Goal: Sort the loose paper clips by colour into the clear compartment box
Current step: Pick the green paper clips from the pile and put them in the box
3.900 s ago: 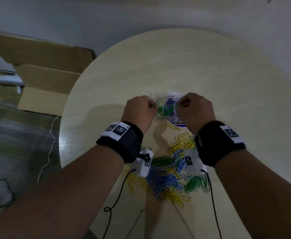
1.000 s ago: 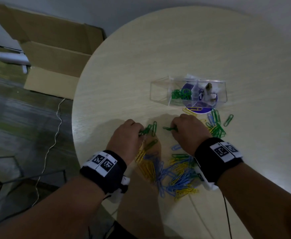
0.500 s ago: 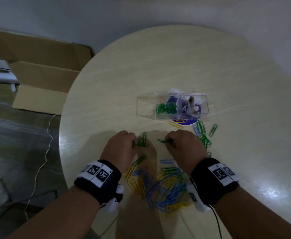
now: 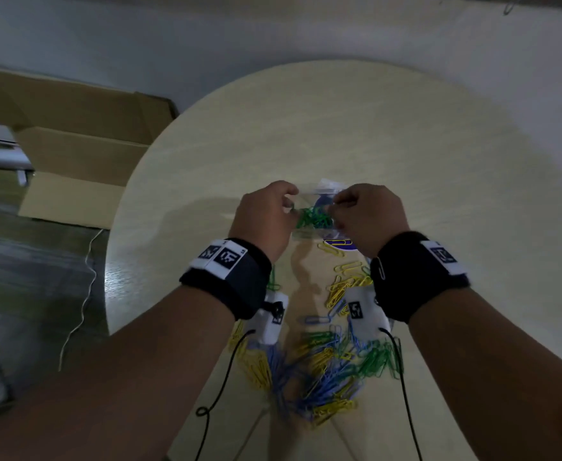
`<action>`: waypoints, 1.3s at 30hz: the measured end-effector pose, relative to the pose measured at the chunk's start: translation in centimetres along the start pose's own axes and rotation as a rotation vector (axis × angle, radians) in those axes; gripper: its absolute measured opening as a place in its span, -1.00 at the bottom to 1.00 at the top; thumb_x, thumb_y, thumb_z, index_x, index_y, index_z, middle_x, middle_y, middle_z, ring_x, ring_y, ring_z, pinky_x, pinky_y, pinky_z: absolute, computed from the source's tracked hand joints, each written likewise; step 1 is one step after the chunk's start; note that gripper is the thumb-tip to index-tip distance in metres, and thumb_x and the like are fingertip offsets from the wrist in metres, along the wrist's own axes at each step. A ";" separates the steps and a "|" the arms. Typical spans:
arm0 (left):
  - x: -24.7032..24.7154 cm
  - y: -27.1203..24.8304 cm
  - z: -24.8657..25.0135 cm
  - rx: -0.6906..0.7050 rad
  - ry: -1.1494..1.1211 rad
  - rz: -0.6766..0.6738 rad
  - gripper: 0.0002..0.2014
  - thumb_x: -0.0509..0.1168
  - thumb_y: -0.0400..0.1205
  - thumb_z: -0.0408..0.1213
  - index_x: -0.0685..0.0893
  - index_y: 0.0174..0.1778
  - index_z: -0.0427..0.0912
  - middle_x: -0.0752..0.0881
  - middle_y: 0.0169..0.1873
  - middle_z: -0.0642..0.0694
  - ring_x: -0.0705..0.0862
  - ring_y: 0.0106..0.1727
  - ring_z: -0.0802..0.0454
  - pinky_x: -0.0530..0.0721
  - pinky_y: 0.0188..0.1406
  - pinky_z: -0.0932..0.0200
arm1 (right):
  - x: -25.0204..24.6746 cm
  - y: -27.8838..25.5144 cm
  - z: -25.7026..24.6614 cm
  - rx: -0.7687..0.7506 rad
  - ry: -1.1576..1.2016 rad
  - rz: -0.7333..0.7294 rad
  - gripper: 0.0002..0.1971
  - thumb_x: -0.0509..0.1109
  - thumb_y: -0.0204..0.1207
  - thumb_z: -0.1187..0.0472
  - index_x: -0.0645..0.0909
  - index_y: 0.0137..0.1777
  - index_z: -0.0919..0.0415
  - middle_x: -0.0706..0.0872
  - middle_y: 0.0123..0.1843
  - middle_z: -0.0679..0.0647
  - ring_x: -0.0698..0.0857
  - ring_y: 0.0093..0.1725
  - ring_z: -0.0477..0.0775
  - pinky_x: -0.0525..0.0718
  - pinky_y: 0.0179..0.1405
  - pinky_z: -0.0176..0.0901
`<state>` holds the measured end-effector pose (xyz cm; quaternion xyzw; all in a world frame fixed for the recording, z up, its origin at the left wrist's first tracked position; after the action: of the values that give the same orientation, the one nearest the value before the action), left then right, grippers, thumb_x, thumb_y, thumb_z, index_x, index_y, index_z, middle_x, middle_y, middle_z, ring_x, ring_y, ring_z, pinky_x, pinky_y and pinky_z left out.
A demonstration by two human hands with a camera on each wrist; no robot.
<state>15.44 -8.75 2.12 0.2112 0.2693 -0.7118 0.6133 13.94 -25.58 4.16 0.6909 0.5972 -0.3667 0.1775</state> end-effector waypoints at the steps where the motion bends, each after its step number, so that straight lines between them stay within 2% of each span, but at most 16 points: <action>1: 0.2 0.0 -0.2 -0.012 -0.038 0.001 -0.71 0.46 0.54 -0.28 0.70 0.16 0.02 0.77 -0.04 -0.02 0.77 -0.18 0.02 0.77 -0.08 0.03 | 0.0 -0.1 -0.1 -0.013 -0.005 0.005 -0.84 0.47 0.39 0.11 0.74 -0.17 0.20 0.81 -0.15 0.20 0.74 -0.05 0.22 0.66 0.01 -0.02; 4: -0.6 -1.0 -0.9 0.047 -0.006 0.056 -0.75 0.40 0.60 -0.23 0.70 0.19 0.05 0.75 0.06 0.04 0.77 -0.10 0.03 0.73 0.04 0.03 | -0.8 -1.7 0.8 -0.057 -0.010 0.081 -0.78 0.43 0.46 0.06 0.74 0.01 0.16 0.81 -0.06 0.08 0.72 -0.01 0.09 0.60 -0.04 -0.15; 7: -1.7 -4.5 -2.0 0.146 0.175 0.071 -0.85 0.29 0.67 -0.21 0.73 0.09 0.01 0.70 0.00 0.00 0.67 -0.12 0.02 0.63 0.00 0.12 | -1.0 -5.0 3.4 -0.075 -0.020 0.123 -0.86 0.41 0.50 0.12 0.73 0.02 0.04 0.78 -0.09 -0.01 0.70 -0.11 -0.02 0.47 -0.16 -0.31; 9: -1.3 -7.9 -3.2 0.228 0.277 -0.048 -0.83 0.25 0.65 -0.24 0.74 0.04 -0.01 0.69 -0.04 -0.04 0.63 -0.08 -0.05 0.62 0.00 0.03 | 0.1 -7.4 5.8 -0.142 -0.137 0.070 -0.82 0.41 0.49 0.16 0.73 0.06 0.08 0.79 0.01 0.12 0.72 0.00 0.15 0.51 -0.03 -0.18; 11: 0.2 -11.7 -4.7 0.323 0.387 -0.223 -0.79 0.26 0.59 -0.23 0.72 0.08 -0.01 0.69 0.06 -0.04 0.59 0.07 -0.09 0.62 0.09 -0.05 | 2.1 -10.1 7.9 -0.236 -0.363 -0.091 -0.61 0.35 0.44 0.02 0.67 0.23 0.15 0.71 0.23 0.22 0.63 0.24 0.32 0.47 0.28 -0.02; 14: 2.0 -15.8 -6.8 0.359 0.514 -0.377 -0.63 0.24 0.61 -0.02 0.59 0.34 0.07 0.53 0.46 -0.03 0.45 0.45 -0.10 0.56 0.35 -0.05 | 4.8 -13.6 8.6 -0.240 -0.527 -0.377 -0.25 0.16 0.38 -0.42 0.31 0.56 -0.14 0.17 0.69 0.13 0.06 0.65 0.43 0.14 0.59 0.30; 16: 2.0 -17.3 -7.8 0.335 0.548 -0.397 -0.57 0.19 0.61 0.06 0.51 0.41 0.10 0.38 0.58 -0.01 0.31 0.60 -0.08 0.47 0.47 -0.06 | 6.1 -15.6 8.1 -0.305 -0.577 -0.476 -0.19 0.05 0.37 -0.54 0.04 0.62 -0.31 -0.21 0.72 -0.04 -0.33 0.66 0.32 -0.11 0.61 0.32; 19: 0.9 -17.7 -8.6 0.284 0.545 -0.331 -0.59 0.19 0.62 -0.03 0.52 0.41 0.07 0.35 0.59 -0.04 0.26 0.63 -0.06 0.44 0.50 -0.07 | 6.3 -16.9 7.3 -0.397 -0.517 -0.497 -0.24 0.01 0.43 -0.53 0.03 0.62 -0.32 -0.30 0.70 -0.14 -0.48 0.62 0.18 -0.28 0.61 0.24; 21: 0.0 -17.2 -8.7 0.277 0.512 -0.254 -0.61 0.18 0.61 -0.10 0.57 0.37 0.01 0.44 0.52 -0.07 0.37 0.54 -0.08 0.50 0.45 -0.06 | 5.3 -16.4 7.6 -0.389 -0.405 -0.464 -0.33 0.08 0.50 -0.42 0.17 0.59 -0.26 -0.15 0.71 -0.14 -0.32 0.67 0.17 -0.23 0.62 0.14; 22: -0.3 -16.8 -8.7 0.276 0.507 -0.214 -0.62 0.16 0.60 -0.10 0.60 0.33 -0.01 0.51 0.44 -0.07 0.44 0.46 -0.10 0.57 0.38 -0.08 | 4.5 -15.7 7.8 -0.396 -0.336 -0.361 -0.42 0.18 0.51 -0.30 0.35 0.53 -0.18 0.12 0.70 -0.05 -0.02 0.69 0.22 0.01 0.64 0.14; 24: -0.8 -15.4 -8.5 0.233 0.513 -0.135 -0.64 0.11 0.60 -0.09 0.67 0.24 -0.03 0.61 0.24 -0.04 0.54 0.24 -0.12 0.65 0.17 -0.14 | 2.4 -13.1 8.9 -0.381 -0.219 -0.023 -0.65 0.39 0.40 0.02 0.69 0.19 0.05 0.71 0.28 0.15 0.64 0.27 0.30 0.57 0.28 0.10; 25: -0.9 -14.4 -8.5 0.200 0.514 -0.097 -0.64 0.10 0.60 -0.08 0.68 0.21 -0.05 0.63 0.15 -0.06 0.57 0.15 -0.15 0.65 0.09 -0.15 | 1.2 -11.5 9.6 -0.320 -0.192 0.123 -0.74 0.41 0.35 0.12 0.75 0.04 0.11 0.78 0.03 0.19 0.72 0.02 0.32 0.64 0.06 0.04; 27: -0.9 -12.4 -8.7 0.141 0.517 -0.047 -0.63 0.13 0.61 -0.08 0.70 0.20 -0.11 0.65 0.06 -0.13 0.61 0.05 -0.23 0.65 0.05 -0.15 | -0.5 -8.2 10.8 -0.143 -0.181 0.214 -0.80 0.41 0.36 0.15 0.76 -0.05 0.16 0.76 -0.13 0.24 0.70 -0.14 0.36 0.61 -0.09 0.03; 32: 0.2 -9.4 -7.8 0.109 0.559 -0.116 -0.71 0.27 0.67 -0.17 0.73 0.24 -0.16 0.67 0.06 -0.18 0.63 0.06 -0.26 0.66 0.07 -0.12 | -1.5 -3.5 13.0 0.290 -0.339 0.093 -0.52 0.41 0.43 -0.14 0.62 0.15 0.23 0.60 0.15 0.33 0.63 0.11 0.44 0.61 0.14 0.12; 35: 0.4 -9.1 -7.1 0.141 0.564 -0.160 -0.72 0.31 0.67 -0.17 0.73 0.26 -0.14 0.65 0.09 -0.12 0.60 0.08 -0.19 0.65 0.07 -0.04 | -0.7 -3.2 12.8 0.297 -0.344 0.058 -0.47 0.46 0.38 -0.15 0.60 0.15 0.27 0.55 0.17 0.33 0.62 0.09 0.46 0.61 0.14 0.13; 39: 0.4 -9.0 -6.7 0.153 0.566 -0.198 -0.68 0.41 0.60 -0.11 0.72 0.25 -0.11 0.64 0.07 -0.10 0.60 0.07 -0.16 0.60 0.04 0.02 | 0.4 -2.9 11.7 0.145 -0.344 0.039 -0.66 0.44 0.44 0.10 0.65 0.16 0.26 0.59 0.13 0.33 0.64 0.06 0.44 0.62 0.10 0.11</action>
<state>6.25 -3.88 -2.13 0.4193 0.3942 -0.6992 0.4241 7.69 -32.65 -3.43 0.6407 0.5165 -0.5178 0.2337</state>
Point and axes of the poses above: each hand's wrist, its own y-axis towards the middle knuckle, its own x-axis out of the palm, z = x × y, the point moved 2 cm from there along y, towards the middle knuckle
